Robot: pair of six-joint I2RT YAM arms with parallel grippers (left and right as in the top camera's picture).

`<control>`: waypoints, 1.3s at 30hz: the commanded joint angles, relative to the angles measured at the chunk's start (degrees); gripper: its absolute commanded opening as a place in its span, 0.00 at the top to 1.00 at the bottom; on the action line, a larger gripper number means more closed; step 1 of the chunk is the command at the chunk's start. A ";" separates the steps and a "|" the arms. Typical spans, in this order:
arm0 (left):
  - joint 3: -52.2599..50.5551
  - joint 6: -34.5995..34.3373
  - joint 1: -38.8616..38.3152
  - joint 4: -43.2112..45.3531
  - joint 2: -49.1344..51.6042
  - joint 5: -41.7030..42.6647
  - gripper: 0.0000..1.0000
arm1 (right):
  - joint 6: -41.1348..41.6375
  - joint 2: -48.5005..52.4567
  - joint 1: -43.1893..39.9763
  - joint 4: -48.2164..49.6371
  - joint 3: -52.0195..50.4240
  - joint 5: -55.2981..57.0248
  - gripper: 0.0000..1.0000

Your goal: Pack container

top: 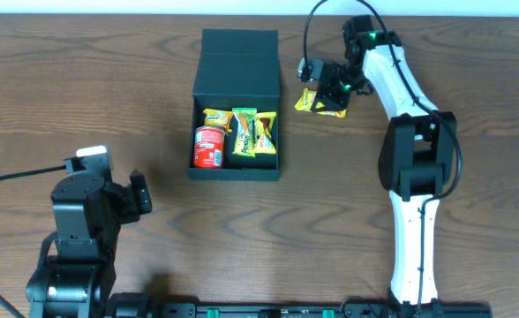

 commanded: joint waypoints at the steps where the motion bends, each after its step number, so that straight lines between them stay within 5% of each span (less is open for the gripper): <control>1: -0.24 -0.59 0.20 0.17 0.11 -4.39 0.05 | 0.09 -5.97 1.53 -1.46 0.04 -0.98 0.87; 16: -0.26 7.61 0.20 -0.33 2.95 -10.43 0.05 | 0.24 -15.85 8.50 -13.60 0.04 -3.28 0.91; 39: 0.55 7.54 0.20 5.66 3.21 -15.56 0.05 | -0.94 -17.03 22.12 -15.76 -0.20 -7.72 0.91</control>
